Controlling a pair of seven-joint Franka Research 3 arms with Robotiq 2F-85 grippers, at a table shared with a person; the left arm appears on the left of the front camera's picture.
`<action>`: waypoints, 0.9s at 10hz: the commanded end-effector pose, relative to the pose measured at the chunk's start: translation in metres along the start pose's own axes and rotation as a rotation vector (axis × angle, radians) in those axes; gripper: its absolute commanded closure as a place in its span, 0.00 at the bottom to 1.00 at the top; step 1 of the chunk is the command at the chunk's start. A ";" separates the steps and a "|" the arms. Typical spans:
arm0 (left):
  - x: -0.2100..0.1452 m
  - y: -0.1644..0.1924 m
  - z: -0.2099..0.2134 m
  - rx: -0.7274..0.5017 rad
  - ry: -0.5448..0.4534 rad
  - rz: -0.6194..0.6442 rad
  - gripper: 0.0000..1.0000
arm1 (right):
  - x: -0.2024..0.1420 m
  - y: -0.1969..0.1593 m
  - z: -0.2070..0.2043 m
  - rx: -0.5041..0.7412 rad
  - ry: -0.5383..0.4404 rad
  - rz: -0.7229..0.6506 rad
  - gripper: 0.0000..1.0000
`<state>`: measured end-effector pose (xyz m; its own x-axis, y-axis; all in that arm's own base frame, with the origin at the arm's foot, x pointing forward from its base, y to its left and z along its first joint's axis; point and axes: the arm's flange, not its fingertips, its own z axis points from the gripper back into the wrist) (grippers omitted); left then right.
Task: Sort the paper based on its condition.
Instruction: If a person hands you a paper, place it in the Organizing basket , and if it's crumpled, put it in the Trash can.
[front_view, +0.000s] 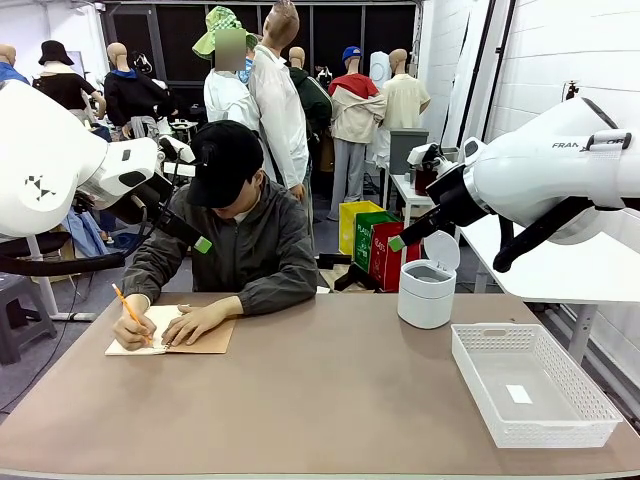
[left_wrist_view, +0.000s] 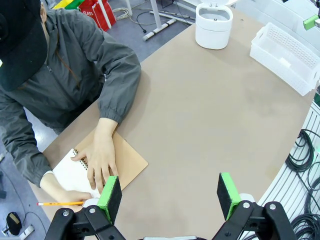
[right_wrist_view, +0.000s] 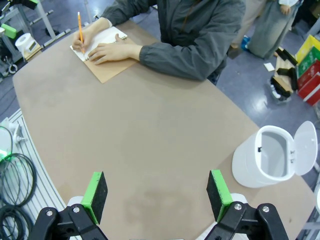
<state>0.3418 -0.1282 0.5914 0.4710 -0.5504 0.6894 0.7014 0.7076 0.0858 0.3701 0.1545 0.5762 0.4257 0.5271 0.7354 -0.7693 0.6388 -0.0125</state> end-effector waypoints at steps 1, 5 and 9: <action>0.001 0.001 0.002 -0.005 0.005 0.001 0.00 | 0.000 0.000 0.000 0.006 -0.002 0.000 0.00; 0.001 0.001 0.002 -0.005 0.005 0.001 0.00 | 0.000 0.000 0.000 0.006 -0.002 0.000 0.00; 0.001 0.001 0.002 -0.005 0.005 0.001 0.00 | 0.000 0.000 0.000 0.006 -0.002 0.000 0.00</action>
<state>0.3418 -0.1281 0.5914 0.4712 -0.5506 0.6891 0.7015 0.7075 0.0856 0.3701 0.1545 0.5762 0.4257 0.5271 0.7354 -0.7693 0.6388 -0.0126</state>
